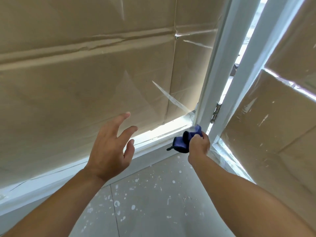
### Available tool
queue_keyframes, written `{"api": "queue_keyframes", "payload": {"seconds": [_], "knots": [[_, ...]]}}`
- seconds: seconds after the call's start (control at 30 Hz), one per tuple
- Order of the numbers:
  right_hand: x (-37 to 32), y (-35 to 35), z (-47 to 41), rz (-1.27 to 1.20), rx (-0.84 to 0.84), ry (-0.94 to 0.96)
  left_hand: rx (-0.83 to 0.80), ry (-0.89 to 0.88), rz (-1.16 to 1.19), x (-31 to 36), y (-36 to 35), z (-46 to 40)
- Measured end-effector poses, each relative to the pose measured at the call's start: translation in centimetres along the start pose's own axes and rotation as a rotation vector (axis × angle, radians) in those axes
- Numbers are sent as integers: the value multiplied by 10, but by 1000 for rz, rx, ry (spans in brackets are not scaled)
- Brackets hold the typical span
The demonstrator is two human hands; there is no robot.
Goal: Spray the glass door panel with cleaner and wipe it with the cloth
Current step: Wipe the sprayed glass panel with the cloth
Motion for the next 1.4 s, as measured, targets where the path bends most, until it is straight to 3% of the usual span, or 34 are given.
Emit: {"api": "queue_keyframes", "payload": {"seconds": [0.13, 0.3, 0.4, 0.57, 0.63, 0.77, 0.9, 1.07, 1.2, 1.33, 1.4], "knots": [[-14, -35, 18, -215, -78, -63, 33, 3, 49, 0, 3, -5], [-13, -61, 49, -3, -142, 122, 55, -2, 49, -2, 9, -3], [3, -62, 50, 115, -191, 8, 61, -6, 57, -3, 12, -2], [-32, -57, 43, -84, -91, -144, 85, 13, 79, -3, 29, -7], [-49, -58, 55, -146, -76, -61, 96, 23, 79, -5, 35, -8], [-58, -67, 95, 12, -158, 199, 104, 31, 71, -8, 44, -8], [-59, -49, 109, -7, -206, 201, 132, 35, 130, -9, 51, -8], [-60, -32, 163, -8, -548, 276, 100, 180, 316, -9, 51, -11], [-50, -44, 214, -17, -929, 45, 65, 409, 542, -8, 45, -11], [-40, -60, 246, -38, -1235, -94, 15, 705, 1006, -8, 44, -4], [-39, -62, 249, -23, -1261, -113, 22, 736, 1120, -9, 51, -2]]}}
Point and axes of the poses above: each hand's wrist, its own z-axis away from the middle knuckle, its own y-axis out of the back of the hand, x = y × z, the point moved 6 cm from there along -z, towards the middle knuckle, and after that the axes turned 14 degrees about -y, right-handed, at the moved point
